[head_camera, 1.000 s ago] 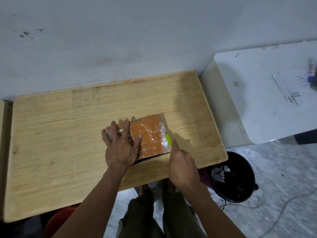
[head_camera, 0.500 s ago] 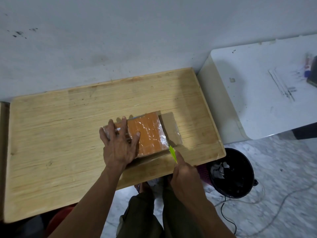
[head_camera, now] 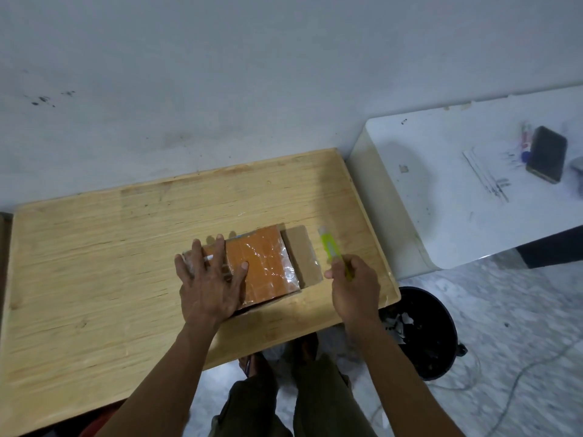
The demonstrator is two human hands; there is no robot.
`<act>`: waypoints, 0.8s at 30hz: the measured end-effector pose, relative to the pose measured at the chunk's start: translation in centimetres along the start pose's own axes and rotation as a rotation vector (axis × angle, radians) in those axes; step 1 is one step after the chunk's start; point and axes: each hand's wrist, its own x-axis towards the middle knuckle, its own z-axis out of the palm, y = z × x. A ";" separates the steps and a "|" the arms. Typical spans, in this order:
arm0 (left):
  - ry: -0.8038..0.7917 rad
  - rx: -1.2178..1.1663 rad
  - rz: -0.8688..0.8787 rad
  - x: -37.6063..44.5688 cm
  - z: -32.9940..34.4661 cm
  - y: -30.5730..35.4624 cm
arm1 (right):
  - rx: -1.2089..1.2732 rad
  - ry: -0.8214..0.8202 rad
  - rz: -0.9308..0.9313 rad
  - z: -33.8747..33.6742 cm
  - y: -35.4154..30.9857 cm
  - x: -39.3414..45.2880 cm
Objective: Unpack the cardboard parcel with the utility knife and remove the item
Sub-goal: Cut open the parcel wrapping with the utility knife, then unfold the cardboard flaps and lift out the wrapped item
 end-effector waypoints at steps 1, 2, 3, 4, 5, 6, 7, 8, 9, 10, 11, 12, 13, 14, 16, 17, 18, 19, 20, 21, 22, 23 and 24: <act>-0.001 -0.001 0.003 0.0 0.0 0.0 | -0.008 0.015 -0.010 0.1 0.0 0.7; -0.001 0.002 0.008 0.0 0.0 0.0 | -0.001 0.016 -0.016 0.1 -0.1 1.3; 0.002 0.005 0.012 0.0 0.0 0.0 | 0.016 0.001 -0.026 0.0 0.1 1.8; 0.003 0.005 0.011 0.0 -0.1 0.0 | 0.030 -0.028 -0.036 0.0 0.3 2.1; 0.000 0.004 0.008 0.0 0.0 0.0 | 0.036 -0.063 -0.045 -0.1 0.4 2.4; -0.004 0.004 0.005 0.1 0.1 -0.1 | 0.043 -0.096 -0.053 -0.1 0.7 2.8; -0.005 0.012 0.006 0.2 0.2 -0.1 | 0.042 -0.122 -0.059 -0.1 1.1 3.3; -0.002 0.029 0.014 0.3 0.3 -0.3 | 0.025 -0.138 -0.067 0.1 1.6 3.9; 0.005 0.047 0.027 0.3 0.4 -0.4 | -0.022 -0.145 -0.073 0.4 2.0 4.7; 0.009 0.060 0.036 0.3 0.4 -0.5 | -0.073 -0.141 -0.078 0.8 2.4 5.6; 0.013 0.068 0.046 0.3 0.4 -0.6 | -0.123 -0.128 -0.068 1.2 2.8 6.4; 0.013 0.071 0.050 0.2 0.4 -0.6 | -0.157 -0.112 -0.053 1.6 3.1 7.3; 0.010 0.063 0.044 0.2 0.4 -0.6 | -0.179 -0.097 -0.025 2.0 3.2 8.0; 0.006 0.047 0.027 0.0 0.3 -0.5 | -0.189 -0.082 0.000 2.2 3.3 8.6; 0.001 0.026 -0.004 0.0 0.2 -0.3 | -0.195 -0.044 0.018 2.7 3.4 9.7; 0.002 0.028 -0.006 0.0 0.3 -0.4 | -0.196 -0.035 0.026 2.9 3.3 10.0; 0.001 0.041 0.001 0.1 0.5 -0.6 | -0.203 -0.028 0.032 3.1 3.4 10.3; 0.000 0.059 0.009 0.3 0.6 -0.7 | -0.226 -0.028 0.038 3.2 3.3 10.6; -0.004 0.077 0.016 0.6 0.9 -1.0 | -0.254 -0.032 0.035 3.3 3.3 10.8; -0.005 0.094 0.025 0.8 1.1 -1.2 | -0.278 -0.043 0.038 3.3 3.3 10.9; 0.002 0.111 0.038 0.9 1.2 -1.2 | -0.296 -0.044 0.027 3.4 3.4 11.1; 0.018 0.128 0.055 0.9 1.3 -1.3 | -0.324 -0.041 0.006 3.4 3.3 11.1; 0.042 0.143 0.066 0.8 1.3 -1.2 | -0.363 -0.018 -0.044 3.4 3.4 11.0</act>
